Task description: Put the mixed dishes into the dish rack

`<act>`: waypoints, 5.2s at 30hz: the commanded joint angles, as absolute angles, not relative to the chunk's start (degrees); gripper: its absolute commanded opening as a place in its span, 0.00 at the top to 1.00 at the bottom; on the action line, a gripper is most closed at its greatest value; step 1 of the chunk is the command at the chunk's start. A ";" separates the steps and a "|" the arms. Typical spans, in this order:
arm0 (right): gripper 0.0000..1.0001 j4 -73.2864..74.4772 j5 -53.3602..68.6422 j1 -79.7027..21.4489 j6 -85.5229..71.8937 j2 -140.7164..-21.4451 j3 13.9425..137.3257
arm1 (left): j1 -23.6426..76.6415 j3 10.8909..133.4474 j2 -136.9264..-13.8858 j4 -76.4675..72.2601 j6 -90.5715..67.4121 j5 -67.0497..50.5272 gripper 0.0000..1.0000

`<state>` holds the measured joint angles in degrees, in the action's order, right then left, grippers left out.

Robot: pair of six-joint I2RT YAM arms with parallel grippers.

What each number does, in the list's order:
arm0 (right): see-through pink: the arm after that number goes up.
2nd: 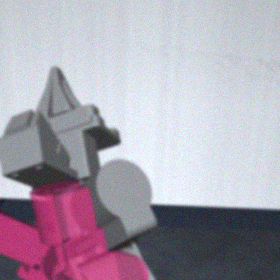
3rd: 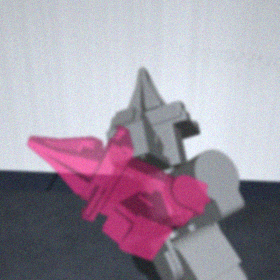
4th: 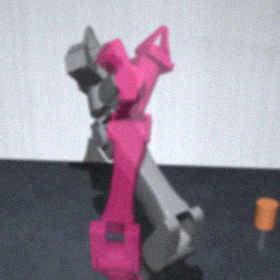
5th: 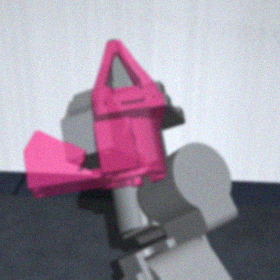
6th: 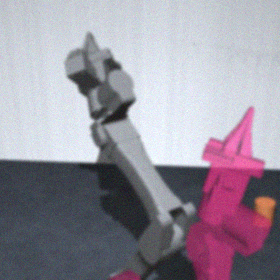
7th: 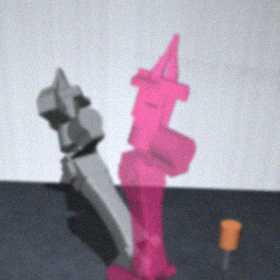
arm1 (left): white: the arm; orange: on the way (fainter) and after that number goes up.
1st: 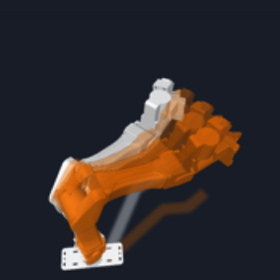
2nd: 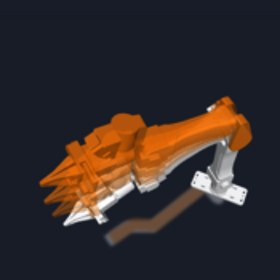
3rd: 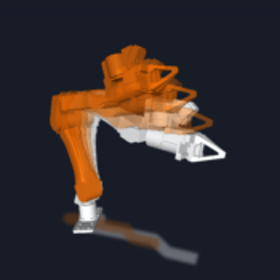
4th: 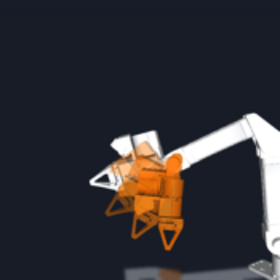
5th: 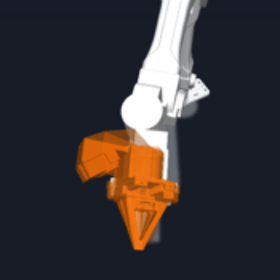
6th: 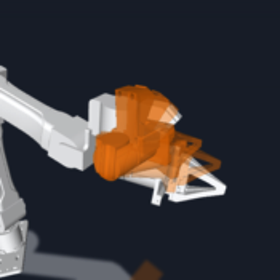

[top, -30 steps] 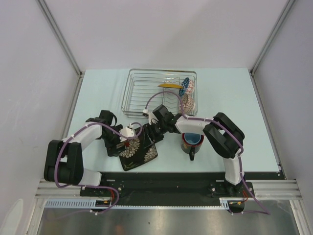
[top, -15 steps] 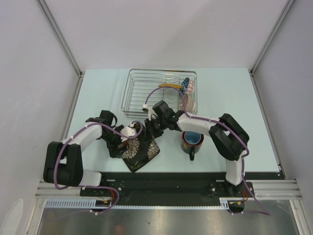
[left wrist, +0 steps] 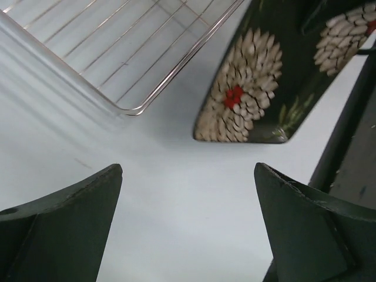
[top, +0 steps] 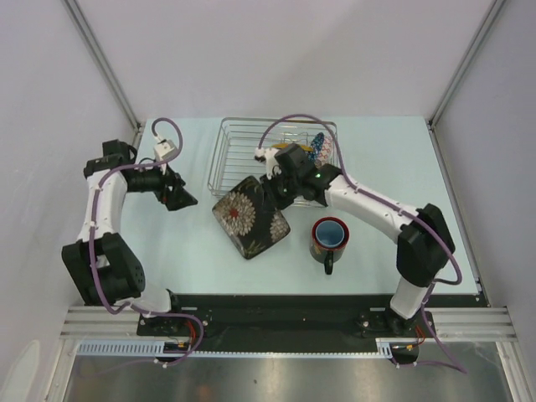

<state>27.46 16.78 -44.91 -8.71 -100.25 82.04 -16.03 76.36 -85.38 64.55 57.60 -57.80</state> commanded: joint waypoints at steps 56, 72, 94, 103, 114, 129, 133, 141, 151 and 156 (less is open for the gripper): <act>1.00 6.24 -13.80 -38.58 59.68 -88.78 89.56 | 5.80 66.11 -99.06 24.35 21.71 -34.98 0.00; 1.00 10.19 -11.87 -39.99 56.87 -85.52 86.66 | 6.33 60.29 -92.20 29.44 30.22 -36.83 0.00; 1.00 16.26 -12.04 -44.56 64.25 -89.56 82.09 | 6.15 61.61 -92.28 29.62 30.76 -34.28 0.00; 1.00 17.67 -13.80 -45.61 65.74 -94.56 81.74 | 5.54 62.67 -93.08 29.53 30.67 -34.01 0.00; 1.00 8.62 -21.18 -47.20 72.25 -96.59 76.65 | 3.87 62.67 -94.39 29.27 30.94 -34.01 0.00; 0.43 13.71 -21.62 -48.43 61.01 -93.17 73.74 | 3.16 63.10 -94.75 28.74 30.59 -34.19 0.00; 0.00 15.03 -22.67 -48.87 58.46 -90.80 72.95 | 3.16 63.72 -94.83 28.83 30.24 -34.10 0.00; 0.00 18.80 -24.43 -49.92 52.57 -84.82 72.33 | 3.16 64.69 -94.75 29.18 29.97 -34.10 0.00; 0.00 30.57 -23.47 -49.84 23.68 -68.47 72.33 | 3.16 67.23 -94.13 30.76 30.15 -34.54 0.00; 0.00 39.36 -12.68 -42.64 2.16 -68.19 71.81 | 3.16 68.46 -94.83 31.02 29.01 -35.07 0.00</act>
